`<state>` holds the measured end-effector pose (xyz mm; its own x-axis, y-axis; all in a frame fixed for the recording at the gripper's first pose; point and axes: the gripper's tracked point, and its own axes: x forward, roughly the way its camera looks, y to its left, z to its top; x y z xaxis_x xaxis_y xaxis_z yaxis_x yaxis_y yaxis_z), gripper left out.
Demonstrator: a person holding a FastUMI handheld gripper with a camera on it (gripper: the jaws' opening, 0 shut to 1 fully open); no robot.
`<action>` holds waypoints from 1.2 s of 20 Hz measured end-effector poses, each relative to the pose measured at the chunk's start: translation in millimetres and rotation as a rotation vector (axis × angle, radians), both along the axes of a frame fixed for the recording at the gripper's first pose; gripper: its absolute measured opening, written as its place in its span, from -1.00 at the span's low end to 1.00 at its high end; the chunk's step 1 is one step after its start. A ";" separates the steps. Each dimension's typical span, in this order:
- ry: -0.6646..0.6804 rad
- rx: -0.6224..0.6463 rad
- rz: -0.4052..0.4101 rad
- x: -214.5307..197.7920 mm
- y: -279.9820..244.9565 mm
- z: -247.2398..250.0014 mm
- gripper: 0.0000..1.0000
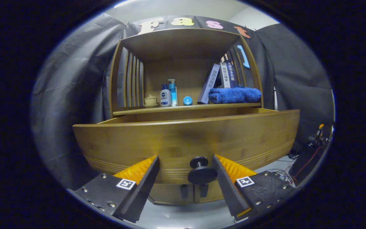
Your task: Pull open the drawer, take out the items inside it, and place them on the countertop above the cabinet.
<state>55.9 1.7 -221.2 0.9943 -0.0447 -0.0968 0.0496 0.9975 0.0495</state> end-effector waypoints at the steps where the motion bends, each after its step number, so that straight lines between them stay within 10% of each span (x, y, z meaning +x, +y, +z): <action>1: -0.004 -0.016 -0.004 4.3 1.1 -1.5 0.99; 24: -0.080 -0.056 -0.023 114.6 4.4 1.7 0.99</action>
